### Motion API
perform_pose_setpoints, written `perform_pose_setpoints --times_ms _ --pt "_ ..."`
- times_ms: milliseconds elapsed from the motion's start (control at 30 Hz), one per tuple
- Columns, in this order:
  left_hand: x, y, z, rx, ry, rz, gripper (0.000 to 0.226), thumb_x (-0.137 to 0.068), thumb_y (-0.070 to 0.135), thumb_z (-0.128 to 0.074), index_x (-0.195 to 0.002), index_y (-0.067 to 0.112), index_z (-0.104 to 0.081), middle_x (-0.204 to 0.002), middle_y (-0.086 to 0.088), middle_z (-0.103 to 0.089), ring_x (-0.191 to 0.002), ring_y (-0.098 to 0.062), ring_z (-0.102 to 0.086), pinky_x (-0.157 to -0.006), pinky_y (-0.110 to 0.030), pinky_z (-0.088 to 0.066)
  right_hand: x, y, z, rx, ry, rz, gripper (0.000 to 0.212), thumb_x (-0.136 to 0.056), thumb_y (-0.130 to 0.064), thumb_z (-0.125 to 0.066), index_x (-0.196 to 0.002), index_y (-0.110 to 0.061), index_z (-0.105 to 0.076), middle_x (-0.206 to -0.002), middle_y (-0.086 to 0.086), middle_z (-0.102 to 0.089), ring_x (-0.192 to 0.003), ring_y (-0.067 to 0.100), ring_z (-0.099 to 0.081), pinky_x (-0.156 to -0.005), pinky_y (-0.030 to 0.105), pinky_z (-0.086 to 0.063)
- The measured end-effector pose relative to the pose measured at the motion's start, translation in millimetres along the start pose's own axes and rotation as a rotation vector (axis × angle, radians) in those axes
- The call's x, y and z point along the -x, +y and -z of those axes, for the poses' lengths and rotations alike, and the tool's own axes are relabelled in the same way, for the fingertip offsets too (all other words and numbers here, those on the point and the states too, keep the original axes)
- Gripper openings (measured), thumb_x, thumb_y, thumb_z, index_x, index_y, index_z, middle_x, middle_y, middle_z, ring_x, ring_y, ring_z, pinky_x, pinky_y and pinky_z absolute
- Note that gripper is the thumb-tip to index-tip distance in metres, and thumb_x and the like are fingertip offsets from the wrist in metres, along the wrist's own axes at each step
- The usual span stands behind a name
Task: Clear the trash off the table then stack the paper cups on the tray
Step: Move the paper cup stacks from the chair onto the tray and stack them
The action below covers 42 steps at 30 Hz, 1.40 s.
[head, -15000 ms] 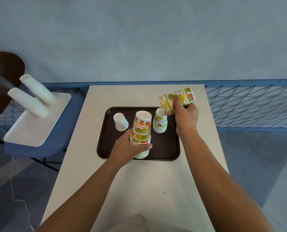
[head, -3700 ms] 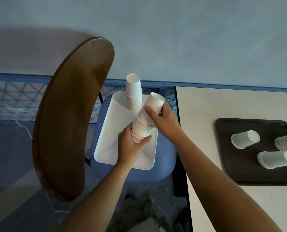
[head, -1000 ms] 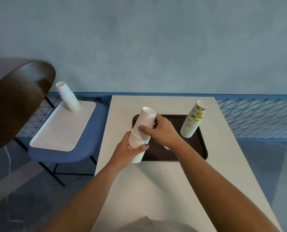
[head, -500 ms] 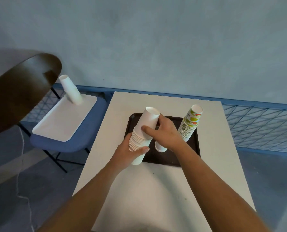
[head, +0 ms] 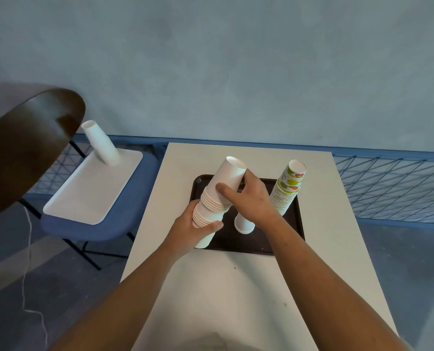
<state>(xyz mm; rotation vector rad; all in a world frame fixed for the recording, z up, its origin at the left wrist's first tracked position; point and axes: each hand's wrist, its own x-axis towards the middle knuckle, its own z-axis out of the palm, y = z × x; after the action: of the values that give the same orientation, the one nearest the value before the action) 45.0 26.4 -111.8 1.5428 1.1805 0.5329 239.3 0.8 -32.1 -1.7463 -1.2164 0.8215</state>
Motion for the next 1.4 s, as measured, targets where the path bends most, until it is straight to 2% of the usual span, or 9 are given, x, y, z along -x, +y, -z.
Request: perform_pose_setpoints --times_ms 267,467,633,767,900,967,1100,1233,1400 --pt "-6.0 4.7 6.1 -0.044 -0.015 0.011 0.07 -0.079 0.05 -0.085 -0.136 0.045 -0.045 -0.119 0.021 -0.063 -0.108 -0.006 -0.063 -0.081 -0.024 -0.051 -7.3 -1.8 2.1 -0.152 0.035 -0.057 0.048 -0.083 -0.048 -0.077 -0.119 -0.025 -0.054 -0.11 -0.008 -0.066 -0.102 0.01 -0.065 -0.089 0.044 -0.06" --pt "-9.1 5.8 7.6 -0.031 -0.028 0.008 0.069 -0.08 0.05 -0.085 -0.136 0.045 -0.046 -0.119 0.019 -0.064 -0.107 -0.005 -0.063 -0.078 -0.021 -0.05 -10.1 -1.4 1.7 -0.125 0.048 -0.048 0.057 -0.082 -0.053 -0.075 -0.126 -0.024 -0.053 -0.115 -0.008 -0.064 -0.105 0.01 -0.063 -0.09 0.044 -0.06" --pt "-11.8 5.7 6.9 -0.023 -0.04 0.017 0.066 -0.079 0.051 -0.085 -0.132 0.05 -0.045 -0.117 0.021 -0.064 -0.107 -0.002 -0.062 -0.079 -0.023 -0.05 -11.8 -2.0 5.2 -0.213 0.104 -0.08 0.076 -0.071 -0.065 -0.074 -0.13 -0.022 -0.053 -0.114 -0.005 -0.065 -0.106 0.019 -0.067 -0.075 0.045 -0.064" --pt "-14.3 3.0 6.6 0.006 -0.056 0.026 0.065 -0.079 0.052 -0.085 -0.132 0.046 -0.049 -0.118 0.018 -0.066 -0.108 -0.004 -0.063 -0.082 -0.025 -0.051 -16.9 -1.5 11.5 -0.377 0.182 -0.112 0.069 -0.071 -0.056 -0.079 -0.125 -0.02 -0.057 -0.112 0.002 -0.068 -0.104 0.023 -0.069 -0.071 0.045 -0.064" --pt "-19.7 -1.3 7.4 0.138 -0.102 0.059 0.067 -0.074 0.058 -0.083 -0.13 0.04 -0.054 -0.117 0.011 -0.071 -0.11 -0.012 -0.068 -0.093 -0.035 -0.056 -19.0 -0.3 19.4 -0.619 0.274 -0.161 0.046 -0.088 -0.033 -0.077 -0.125 -0.014 -0.058 -0.115 0.004 -0.068 -0.106 0.018 -0.07 -0.073 0.046 -0.064" --pt "-22.6 -2.8 7.6 0.192 -0.132 0.066 0.065 -0.075 0.058 -0.082 -0.131 0.038 -0.055 -0.119 0.009 -0.072 -0.111 -0.012 -0.069 -0.097 -0.038 -0.055 -19.0 5.4 23.9 -0.673 0.314 -0.184 0.043 -0.091 -0.028 -0.075 -0.126 -0.011 -0.058 -0.117 0.005 -0.068 -0.107 0.018 -0.07 -0.074 0.047 -0.064" --pt "-24.7 -1.0 6.2 0.254 -0.163 0.067 0.063 -0.081 0.051 -0.081 -0.136 0.034 -0.054 -0.123 0.007 -0.072 -0.113 -0.011 -0.069 -0.095 -0.033 -0.053 -14.8 30.4 29.2 -0.504 0.375 -0.194 0.044 -0.088 -0.033 -0.077 -0.123 -0.013 -0.059 -0.112 0.003 -0.069 -0.106 0.018 -0.069 -0.074 0.046 -0.064" --pt "-28.7 -3.3 4.2 0.269 -0.175 0.065 0.067 -0.081 0.054 -0.082 -0.138 0.032 -0.054 -0.126 0.003 -0.071 -0.117 -0.016 -0.069 -0.103 -0.041 -0.053 -7.9 58.3 30.2 -0.227 0.409 -0.212 0.056 -0.085 -0.044 -0.076 -0.128 -0.017 -0.055 -0.111 -0.003 -0.068 -0.103 0.016 -0.067 -0.081 0.035 -0.058" --pt "-33.8 -3.3 -1.8 0.27 -0.188 0.064 0.068 -0.082 0.055 -0.081 -0.139 0.032 -0.054 -0.128 0.0 -0.07 -0.119 -0.02 -0.068 -0.105 -0.046 -0.053 -4.2 83.5 25.4 -0.091 0.386 -0.221 0.058 -0.087 -0.039 -0.076 -0.133 -0.016 -0.048 -0.116 -0.004 -0.062 -0.104 0.019 -0.061 -0.082 0.032 -0.051"
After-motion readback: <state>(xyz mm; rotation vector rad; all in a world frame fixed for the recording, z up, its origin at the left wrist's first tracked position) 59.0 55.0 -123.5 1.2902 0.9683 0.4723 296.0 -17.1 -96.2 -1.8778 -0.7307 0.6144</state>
